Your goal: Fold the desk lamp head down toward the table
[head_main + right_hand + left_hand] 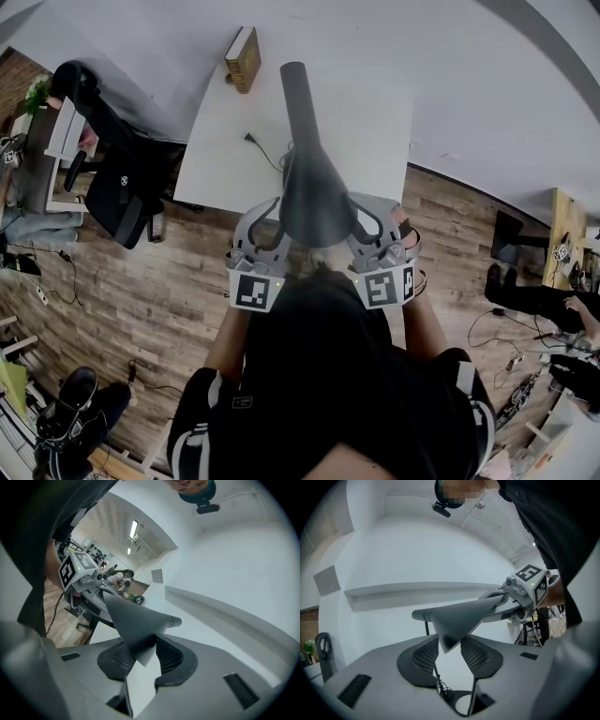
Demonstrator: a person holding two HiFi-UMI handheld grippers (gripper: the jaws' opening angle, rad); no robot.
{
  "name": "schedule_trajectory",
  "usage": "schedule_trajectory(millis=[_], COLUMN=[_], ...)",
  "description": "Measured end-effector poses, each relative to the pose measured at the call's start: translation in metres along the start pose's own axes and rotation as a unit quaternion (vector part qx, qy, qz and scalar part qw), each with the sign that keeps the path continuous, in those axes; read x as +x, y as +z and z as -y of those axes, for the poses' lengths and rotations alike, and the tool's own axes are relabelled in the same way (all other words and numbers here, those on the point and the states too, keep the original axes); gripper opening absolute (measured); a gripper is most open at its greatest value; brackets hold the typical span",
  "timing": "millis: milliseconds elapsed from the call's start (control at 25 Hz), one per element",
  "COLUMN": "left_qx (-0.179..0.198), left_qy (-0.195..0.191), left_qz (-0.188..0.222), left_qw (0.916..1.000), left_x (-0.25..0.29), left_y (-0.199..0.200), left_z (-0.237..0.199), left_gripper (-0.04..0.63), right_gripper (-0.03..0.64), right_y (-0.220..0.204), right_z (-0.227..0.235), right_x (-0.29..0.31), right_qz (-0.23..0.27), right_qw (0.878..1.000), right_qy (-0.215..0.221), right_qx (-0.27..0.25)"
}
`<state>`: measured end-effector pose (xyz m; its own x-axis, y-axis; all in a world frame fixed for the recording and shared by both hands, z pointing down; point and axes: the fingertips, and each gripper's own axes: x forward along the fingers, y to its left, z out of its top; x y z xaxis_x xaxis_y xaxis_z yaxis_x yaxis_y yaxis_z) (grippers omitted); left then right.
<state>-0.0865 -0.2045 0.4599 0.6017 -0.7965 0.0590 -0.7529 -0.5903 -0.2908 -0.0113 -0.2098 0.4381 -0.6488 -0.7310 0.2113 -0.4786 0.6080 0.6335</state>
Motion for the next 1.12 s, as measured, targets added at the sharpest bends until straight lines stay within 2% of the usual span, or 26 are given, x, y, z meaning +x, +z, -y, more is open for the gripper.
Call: schedule_trajectory(millis=[40, 200, 320, 400, 520, 720, 920, 1000, 1120], left_qx=[0.006, 0.04, 0.098, 0.134, 0.183, 0.279, 0.3, 0.302, 0.3], left_qy=[-0.013, -0.039, -0.065, -0.085, -0.107, -0.133, -0.131, -0.124, -0.124], left_qz=[-0.006, -0.023, -0.048, -0.069, -0.08, -0.106, -0.115, -0.112, -0.109], left_qw=[0.9999, 0.9981, 0.9919, 0.9849, 0.9739, 0.9451, 0.9378, 0.9385, 0.9397], left_x=[-0.001, -0.013, -0.018, -0.019, -0.02, -0.013, -0.006, -0.005, -0.005], left_y=[0.0, 0.004, 0.009, 0.013, 0.022, 0.025, 0.022, 0.023, 0.022], left_z=[0.001, 0.007, 0.015, 0.02, 0.025, 0.035, 0.038, 0.036, 0.034], left_gripper=[0.164, 0.221, 0.247, 0.259, 0.262, 0.261, 0.255, 0.21, 0.201], right_gripper=[0.12, 0.12, 0.12, 0.12, 0.12, 0.12, 0.121, 0.121, 0.121], right_y=[0.0, -0.001, -0.001, -0.001, -0.001, -0.004, -0.006, -0.006, -0.007], right_z=[0.0, -0.001, 0.001, 0.001, 0.0, 0.0, -0.002, -0.003, -0.004], right_x=[0.001, 0.002, 0.001, 0.0, -0.001, 0.001, 0.001, 0.001, 0.002], right_qz=[0.0, -0.001, -0.002, -0.003, -0.004, -0.01, -0.014, -0.014, -0.015], right_qw=[1.0, 1.0, 1.0, 1.0, 1.0, 1.0, 0.999, 0.999, 0.999], right_qy=[0.0, -0.001, -0.001, -0.001, -0.002, -0.001, 0.0, 0.0, 0.001], right_qx=[-0.001, -0.007, -0.009, -0.011, -0.013, -0.024, -0.041, -0.043, -0.047])
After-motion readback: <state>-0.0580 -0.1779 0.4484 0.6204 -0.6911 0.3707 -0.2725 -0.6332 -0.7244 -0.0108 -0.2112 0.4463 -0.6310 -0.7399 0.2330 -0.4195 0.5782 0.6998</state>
